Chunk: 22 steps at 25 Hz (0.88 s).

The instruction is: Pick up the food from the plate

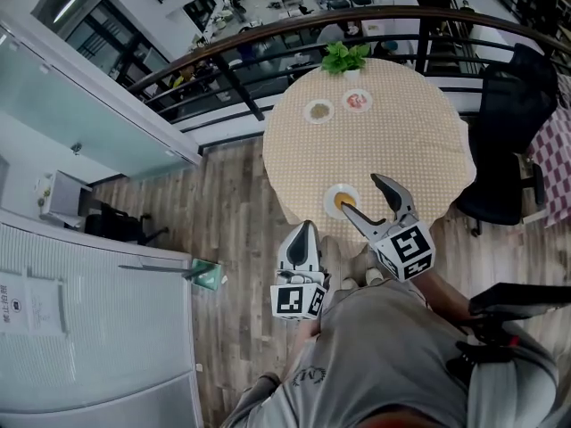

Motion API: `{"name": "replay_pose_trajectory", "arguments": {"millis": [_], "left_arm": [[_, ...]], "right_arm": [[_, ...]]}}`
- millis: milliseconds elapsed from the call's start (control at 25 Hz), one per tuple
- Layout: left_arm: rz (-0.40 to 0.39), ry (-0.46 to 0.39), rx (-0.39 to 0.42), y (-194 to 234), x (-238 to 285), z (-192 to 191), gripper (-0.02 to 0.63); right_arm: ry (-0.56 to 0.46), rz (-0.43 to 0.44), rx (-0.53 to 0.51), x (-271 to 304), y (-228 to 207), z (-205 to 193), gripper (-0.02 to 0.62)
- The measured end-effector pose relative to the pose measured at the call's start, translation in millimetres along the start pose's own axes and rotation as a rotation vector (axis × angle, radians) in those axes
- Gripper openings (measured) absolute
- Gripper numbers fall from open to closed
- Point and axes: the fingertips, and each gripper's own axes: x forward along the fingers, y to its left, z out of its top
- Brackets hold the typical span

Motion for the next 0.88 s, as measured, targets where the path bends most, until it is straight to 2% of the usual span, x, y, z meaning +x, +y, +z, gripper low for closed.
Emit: {"name": "replay_pose_trajectory", "arguments": {"millis": [440, 680, 880], "left_arm": [[-0.006, 0.002, -0.017, 10, 0, -5, 0.009], [0.008, -0.002, -0.023, 18, -7, -6, 0.009], [0.022, -0.008, 0.012, 24, -11, -4, 0.009]], "right_arm": [[0.101, -0.025, 0.021, 16, -11, -25, 0.321], [0.230, -0.026, 0.000, 36, -16, -54, 0.321], [0.345, 0.005, -0.021, 60, -18, -90, 0.321]]}}
